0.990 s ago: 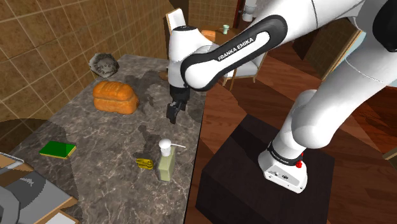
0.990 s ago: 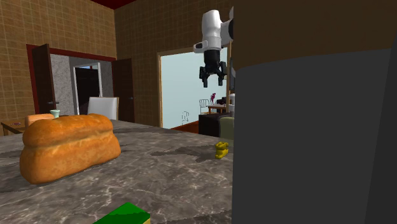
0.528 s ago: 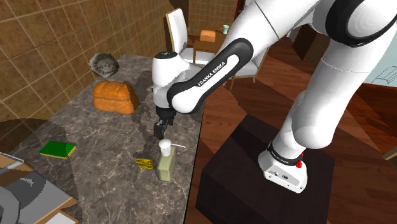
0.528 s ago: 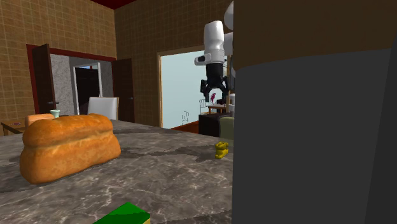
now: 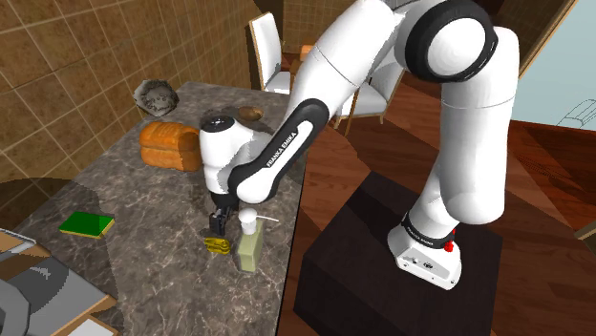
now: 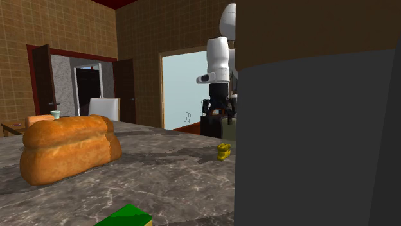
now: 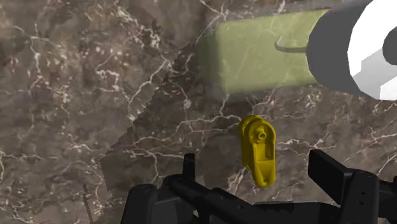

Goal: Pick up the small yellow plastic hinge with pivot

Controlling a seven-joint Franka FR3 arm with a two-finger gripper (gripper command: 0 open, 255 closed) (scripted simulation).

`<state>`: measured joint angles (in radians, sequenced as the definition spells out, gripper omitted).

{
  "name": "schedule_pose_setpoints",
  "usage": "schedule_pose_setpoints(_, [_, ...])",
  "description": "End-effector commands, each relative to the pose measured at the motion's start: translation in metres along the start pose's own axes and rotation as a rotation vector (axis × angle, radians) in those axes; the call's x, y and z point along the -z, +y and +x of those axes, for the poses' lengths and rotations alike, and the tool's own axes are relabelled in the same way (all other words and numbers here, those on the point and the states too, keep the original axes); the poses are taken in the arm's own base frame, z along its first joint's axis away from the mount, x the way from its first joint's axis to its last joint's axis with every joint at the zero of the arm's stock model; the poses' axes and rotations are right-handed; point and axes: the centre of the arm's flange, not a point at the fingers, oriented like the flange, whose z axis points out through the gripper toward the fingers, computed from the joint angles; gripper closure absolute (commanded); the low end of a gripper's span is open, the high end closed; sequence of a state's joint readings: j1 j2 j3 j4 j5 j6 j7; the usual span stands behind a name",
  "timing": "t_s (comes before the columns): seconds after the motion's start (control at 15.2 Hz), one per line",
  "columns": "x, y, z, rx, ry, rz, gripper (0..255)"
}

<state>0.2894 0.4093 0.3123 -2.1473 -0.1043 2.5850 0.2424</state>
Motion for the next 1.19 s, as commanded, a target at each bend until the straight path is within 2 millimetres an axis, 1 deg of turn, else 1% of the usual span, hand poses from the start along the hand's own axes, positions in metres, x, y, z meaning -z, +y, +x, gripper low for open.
schedule_pose_setpoints(0.0, [-0.022,-0.015,0.010,0.019,-0.002,-0.001,0])
schedule_pose_setpoints(0.2, [-0.054,-0.032,0.027,0.046,-0.005,-0.003,0])
schedule_pose_setpoints(0.26, [-0.062,-0.036,0.030,0.053,-0.005,-0.003,0])
schedule_pose_setpoints(0.73, [-0.098,-0.034,0.029,0.053,-0.005,-0.003,0])
schedule_pose_setpoints(0.86, [-0.101,-0.033,0.029,0.053,-0.005,-0.003,0])
schedule_pose_setpoints(0.92, [-0.101,-0.034,0.029,0.053,-0.005,-0.003,255])
schedule_pose_setpoints(1.12, [-0.101,-0.034,0.028,0.053,-0.005,-0.003,255])
